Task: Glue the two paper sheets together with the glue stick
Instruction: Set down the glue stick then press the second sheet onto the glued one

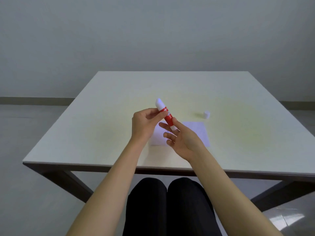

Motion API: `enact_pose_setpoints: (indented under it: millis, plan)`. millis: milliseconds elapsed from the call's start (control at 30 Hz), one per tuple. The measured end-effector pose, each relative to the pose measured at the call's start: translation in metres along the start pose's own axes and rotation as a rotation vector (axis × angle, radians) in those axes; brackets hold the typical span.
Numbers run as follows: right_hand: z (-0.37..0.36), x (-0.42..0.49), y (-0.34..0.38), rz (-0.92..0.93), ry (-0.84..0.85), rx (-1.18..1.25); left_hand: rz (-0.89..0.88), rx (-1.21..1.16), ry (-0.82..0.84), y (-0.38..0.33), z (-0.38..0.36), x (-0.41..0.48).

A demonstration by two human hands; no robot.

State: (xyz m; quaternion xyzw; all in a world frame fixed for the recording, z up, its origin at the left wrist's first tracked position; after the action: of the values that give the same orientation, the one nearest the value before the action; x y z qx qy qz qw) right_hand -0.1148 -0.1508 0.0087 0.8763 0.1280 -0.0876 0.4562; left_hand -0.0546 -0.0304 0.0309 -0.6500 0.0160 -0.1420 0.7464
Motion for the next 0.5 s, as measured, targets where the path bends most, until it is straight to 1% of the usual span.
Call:
enact_pose_setpoints:
  millis: [100, 200, 267, 333, 500]
  plan:
    - [0.009, -0.006, 0.006, 0.054, -0.118, -0.264, 0.004, 0.085, -0.055, -0.005, 0.010, 0.010]
    - [0.017, -0.012, 0.012, 0.157, -0.229, -0.513, 0.026, 0.347, -0.250, -0.012, 0.033, 0.031]
    - [0.016, -0.014, 0.011, 0.209, -0.235, -0.657, 0.042, 0.502, -0.351, -0.013, 0.046, 0.043]
    - [0.013, -0.013, 0.004, 0.220, -0.227, -0.804, 0.061, 0.590, -0.384, -0.009, 0.050, 0.051]
    - [0.001, -0.001, -0.014, 0.278, -0.184, -1.268, 0.088, 0.664, -0.414, 0.008, 0.043, 0.057]
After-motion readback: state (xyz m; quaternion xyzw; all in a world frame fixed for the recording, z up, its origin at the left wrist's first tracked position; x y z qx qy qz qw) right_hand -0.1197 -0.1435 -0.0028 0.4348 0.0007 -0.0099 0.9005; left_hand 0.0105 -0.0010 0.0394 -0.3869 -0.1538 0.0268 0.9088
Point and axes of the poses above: each hand's wrist, its own x-axis towards the middle knuckle, its own z-axis out of the back of the hand, y = z × x, the point moved 3 cm from there along x, towards the middle knuckle, and after that the axes turned 9 degrees about y, right-handed, at the moved point
